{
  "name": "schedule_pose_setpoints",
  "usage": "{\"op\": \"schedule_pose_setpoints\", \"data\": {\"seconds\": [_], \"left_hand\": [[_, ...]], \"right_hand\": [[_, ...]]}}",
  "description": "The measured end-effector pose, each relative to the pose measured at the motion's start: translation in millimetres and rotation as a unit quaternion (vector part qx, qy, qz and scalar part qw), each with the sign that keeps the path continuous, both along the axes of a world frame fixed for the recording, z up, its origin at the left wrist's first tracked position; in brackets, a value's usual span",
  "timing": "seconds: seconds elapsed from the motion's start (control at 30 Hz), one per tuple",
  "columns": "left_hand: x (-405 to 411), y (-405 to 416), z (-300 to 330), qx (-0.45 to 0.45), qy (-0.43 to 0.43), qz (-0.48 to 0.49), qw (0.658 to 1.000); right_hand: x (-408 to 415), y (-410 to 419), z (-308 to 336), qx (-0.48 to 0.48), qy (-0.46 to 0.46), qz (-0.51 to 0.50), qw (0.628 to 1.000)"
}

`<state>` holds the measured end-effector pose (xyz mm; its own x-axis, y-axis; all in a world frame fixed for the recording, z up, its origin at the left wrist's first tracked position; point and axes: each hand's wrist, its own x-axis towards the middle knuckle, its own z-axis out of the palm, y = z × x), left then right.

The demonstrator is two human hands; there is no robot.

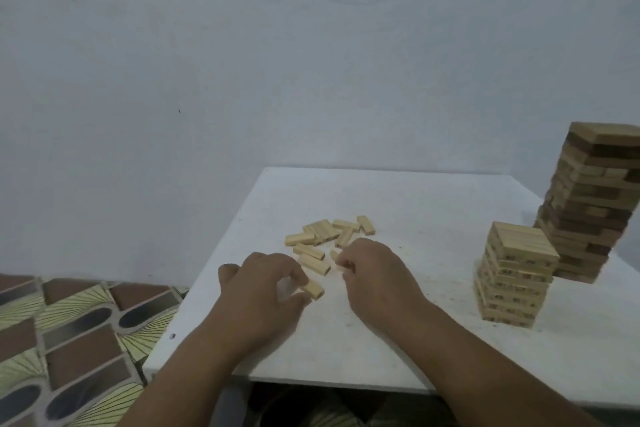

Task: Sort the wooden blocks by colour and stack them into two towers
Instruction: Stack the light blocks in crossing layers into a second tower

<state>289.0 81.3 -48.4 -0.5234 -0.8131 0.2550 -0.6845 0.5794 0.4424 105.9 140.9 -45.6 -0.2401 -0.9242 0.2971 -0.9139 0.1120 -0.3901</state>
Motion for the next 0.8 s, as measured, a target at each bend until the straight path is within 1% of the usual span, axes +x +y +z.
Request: {"op": "schedule_pose_setpoints", "data": {"seconds": [0.13, 0.23, 0.37, 0.43, 0.5, 0.57, 0.63, 0.7, 0.8], "left_hand": [[-16.1, 13.8, -0.3, -0.002, 0.008, -0.061, 0.998], [-35.0, 30.1, 0.1, -0.012, 0.003, -0.118, 0.993], [-55.7, 45.0, -1.2, -0.019, 0.002, -0.161, 0.987], [-61.3, 48.1, -4.2, -0.021, 0.006, -0.173, 0.985], [-65.3, 50.5, -5.8, -0.026, 0.011, -0.184, 0.983], [-69.7, 49.8, -7.1, -0.038, -0.006, -0.207, 0.978], [-72.7, 47.7, -9.1, -0.043, -0.017, -0.220, 0.974], [-73.1, 44.1, -12.1, -0.045, -0.007, -0.215, 0.976], [-71.9, 40.0, -15.2, -0.029, 0.022, -0.196, 0.980]], "right_hand": [[-12.0, 41.2, 0.1, 0.027, -0.010, -0.034, 0.999], [-21.9, 81.9, 2.5, 0.057, -0.014, -0.020, 0.998], [-30.7, 115.2, 13.1, 0.085, -0.026, 0.010, 0.996], [-33.2, 118.8, 13.9, 0.071, -0.047, 0.009, 0.996], [-34.8, 120.8, 11.9, 0.030, -0.060, 0.012, 0.998], [-36.7, 121.0, 8.2, -0.019, -0.064, 0.014, 0.998], [-38.2, 117.7, 6.1, -0.048, -0.069, -0.009, 0.996], [-39.7, 112.9, 5.6, -0.052, -0.081, -0.044, 0.994], [-40.9, 110.0, 8.4, -0.008, -0.088, -0.073, 0.993]]}}
